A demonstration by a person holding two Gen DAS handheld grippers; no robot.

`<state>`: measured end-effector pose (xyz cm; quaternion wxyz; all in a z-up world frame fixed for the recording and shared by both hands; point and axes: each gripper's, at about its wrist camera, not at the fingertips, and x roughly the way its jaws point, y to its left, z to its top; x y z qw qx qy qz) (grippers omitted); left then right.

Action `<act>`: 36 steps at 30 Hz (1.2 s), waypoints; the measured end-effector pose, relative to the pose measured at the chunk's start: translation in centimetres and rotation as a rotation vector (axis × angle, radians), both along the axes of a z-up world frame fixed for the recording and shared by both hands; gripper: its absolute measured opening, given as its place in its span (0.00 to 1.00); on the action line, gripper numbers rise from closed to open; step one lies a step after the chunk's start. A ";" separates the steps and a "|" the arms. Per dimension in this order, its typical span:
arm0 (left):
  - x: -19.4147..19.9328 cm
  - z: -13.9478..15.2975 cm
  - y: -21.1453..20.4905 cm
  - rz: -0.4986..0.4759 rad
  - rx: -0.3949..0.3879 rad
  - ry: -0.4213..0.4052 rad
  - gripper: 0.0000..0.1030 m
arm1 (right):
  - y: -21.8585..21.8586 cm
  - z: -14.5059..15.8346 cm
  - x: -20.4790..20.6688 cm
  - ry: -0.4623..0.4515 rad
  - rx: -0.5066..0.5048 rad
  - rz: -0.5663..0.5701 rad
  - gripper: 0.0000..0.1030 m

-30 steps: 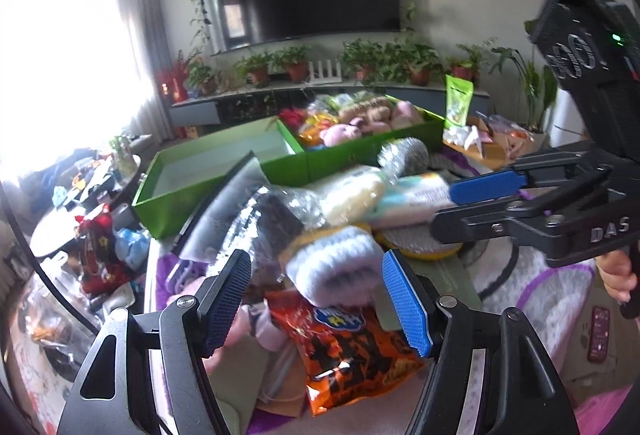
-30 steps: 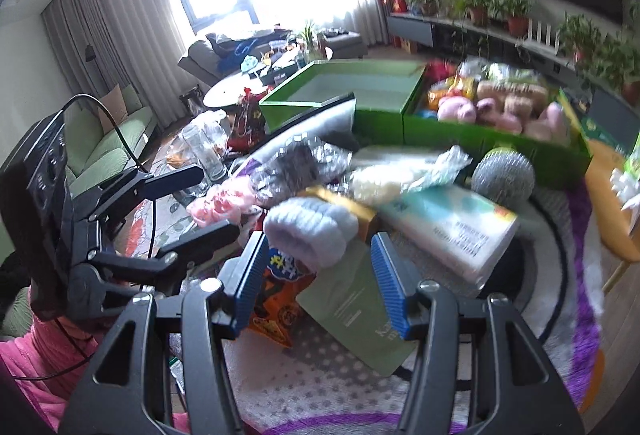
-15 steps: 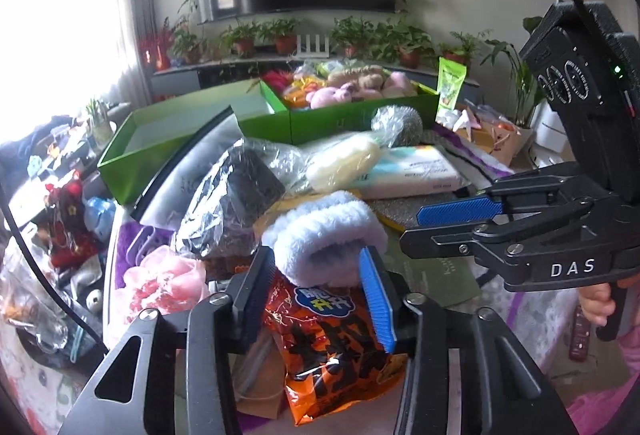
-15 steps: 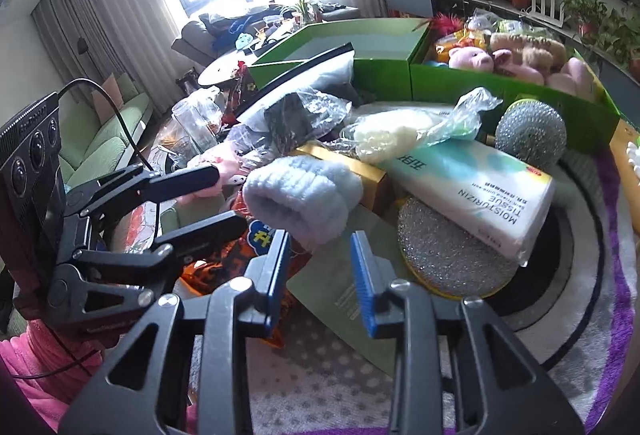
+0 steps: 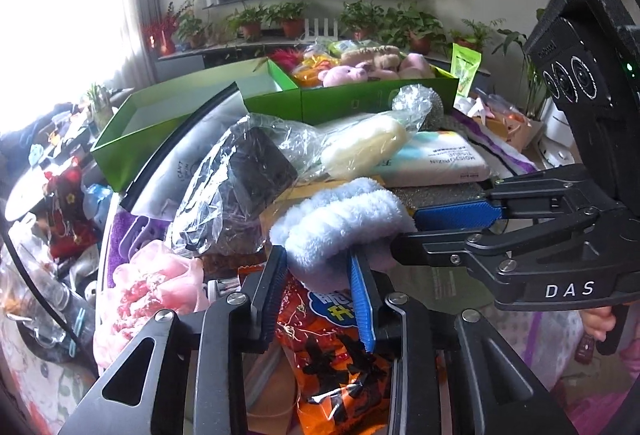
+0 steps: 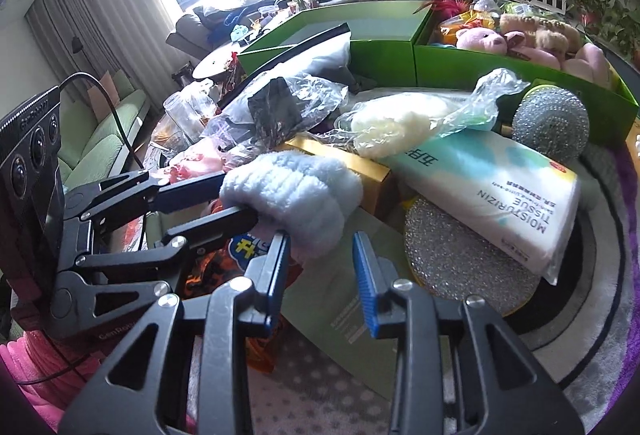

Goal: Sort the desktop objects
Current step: 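Lower both tools onto the light blue fuzzy item and close them, then lift the light blue fuzzy item with both tools off the pile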

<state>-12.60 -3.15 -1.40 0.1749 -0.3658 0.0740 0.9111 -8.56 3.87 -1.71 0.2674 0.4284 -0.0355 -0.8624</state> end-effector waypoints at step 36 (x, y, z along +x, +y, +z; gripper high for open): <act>1.3 3.4 2.5 -0.080 0.021 0.065 0.26 | 1.5 3.3 1.1 0.048 -0.042 0.007 0.20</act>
